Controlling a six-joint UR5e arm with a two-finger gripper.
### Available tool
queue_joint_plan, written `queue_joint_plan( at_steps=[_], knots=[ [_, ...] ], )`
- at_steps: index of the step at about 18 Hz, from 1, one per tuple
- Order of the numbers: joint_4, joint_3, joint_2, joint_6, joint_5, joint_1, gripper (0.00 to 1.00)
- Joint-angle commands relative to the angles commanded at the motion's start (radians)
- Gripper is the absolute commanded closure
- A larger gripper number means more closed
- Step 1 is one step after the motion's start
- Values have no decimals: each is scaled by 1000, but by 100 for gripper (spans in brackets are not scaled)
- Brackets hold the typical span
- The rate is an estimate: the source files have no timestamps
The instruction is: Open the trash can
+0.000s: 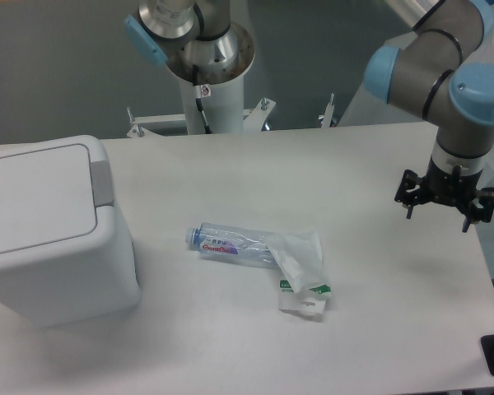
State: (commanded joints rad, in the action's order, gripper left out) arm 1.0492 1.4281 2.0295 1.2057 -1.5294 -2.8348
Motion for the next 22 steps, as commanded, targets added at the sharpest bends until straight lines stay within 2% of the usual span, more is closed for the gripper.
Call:
queue_joint_plan(
  at_steps=[13, 18, 22],
  knots=[
    [-8, 14, -28, -17, -12, -2, 0],
    [-17, 40, -37, -20, -12, 5, 0],
    [-29, 83, -44, -127, 5, 2, 0]
  ],
)
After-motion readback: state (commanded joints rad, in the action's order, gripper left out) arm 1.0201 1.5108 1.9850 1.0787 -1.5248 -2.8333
